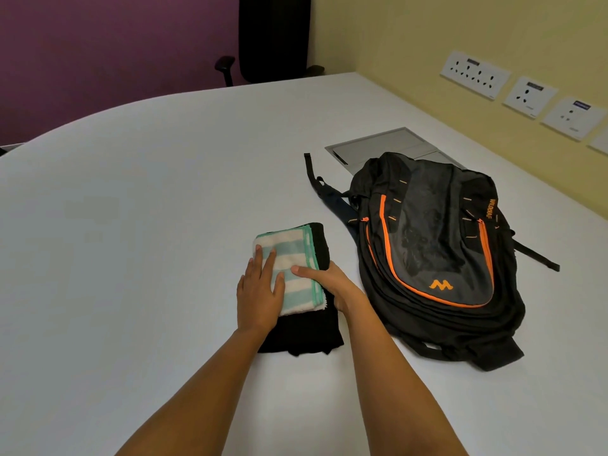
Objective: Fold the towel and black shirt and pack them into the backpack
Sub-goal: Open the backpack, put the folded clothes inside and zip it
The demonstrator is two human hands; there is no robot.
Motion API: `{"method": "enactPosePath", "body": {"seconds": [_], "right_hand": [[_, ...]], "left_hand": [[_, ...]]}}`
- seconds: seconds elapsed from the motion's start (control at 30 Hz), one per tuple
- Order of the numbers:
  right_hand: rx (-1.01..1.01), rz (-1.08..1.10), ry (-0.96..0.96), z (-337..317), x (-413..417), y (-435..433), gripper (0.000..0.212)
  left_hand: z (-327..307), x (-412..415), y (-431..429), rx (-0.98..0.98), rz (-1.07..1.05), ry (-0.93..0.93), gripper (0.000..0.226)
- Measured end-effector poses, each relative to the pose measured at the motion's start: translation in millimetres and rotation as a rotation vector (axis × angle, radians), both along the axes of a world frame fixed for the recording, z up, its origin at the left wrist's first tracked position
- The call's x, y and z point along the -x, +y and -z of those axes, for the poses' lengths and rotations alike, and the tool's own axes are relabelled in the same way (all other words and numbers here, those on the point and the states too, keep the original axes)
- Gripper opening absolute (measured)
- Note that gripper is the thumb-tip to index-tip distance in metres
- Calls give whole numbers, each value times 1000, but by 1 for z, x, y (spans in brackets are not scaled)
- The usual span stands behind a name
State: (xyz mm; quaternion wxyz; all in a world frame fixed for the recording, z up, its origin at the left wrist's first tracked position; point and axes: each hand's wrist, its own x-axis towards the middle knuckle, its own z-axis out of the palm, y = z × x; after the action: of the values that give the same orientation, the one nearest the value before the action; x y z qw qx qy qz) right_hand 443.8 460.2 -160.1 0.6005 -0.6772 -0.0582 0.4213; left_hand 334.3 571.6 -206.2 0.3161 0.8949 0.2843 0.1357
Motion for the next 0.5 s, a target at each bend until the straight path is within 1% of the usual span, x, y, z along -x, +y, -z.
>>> {"method": "enactPosePath", "body": {"seconds": [0.13, 0.23, 0.3, 0.37, 0.43, 0.5], "right_hand": [[-69, -21, -85, 1, 6, -2, 48], [-104, 26, -95, 4, 9, -6, 49], [-118, 45, -92, 2, 9, -10, 49], [-128, 46, -91, -4, 7, -15, 46], [-131, 52, -105, -14, 4, -22, 40], [-139, 62, -141, -28, -1, -32, 41]], "left_hand": [[-1, 2, 2, -15, 17, 18, 63], [-5, 3, 1, -35, 45, 54, 65], [-11, 2, 0, -36, 63, 38, 65], [-21, 3, -4, -29, 65, -36, 61], [-34, 3, -8, 5, 37, -159, 54], [-49, 0, -14, 55, 13, -274, 51]]}}
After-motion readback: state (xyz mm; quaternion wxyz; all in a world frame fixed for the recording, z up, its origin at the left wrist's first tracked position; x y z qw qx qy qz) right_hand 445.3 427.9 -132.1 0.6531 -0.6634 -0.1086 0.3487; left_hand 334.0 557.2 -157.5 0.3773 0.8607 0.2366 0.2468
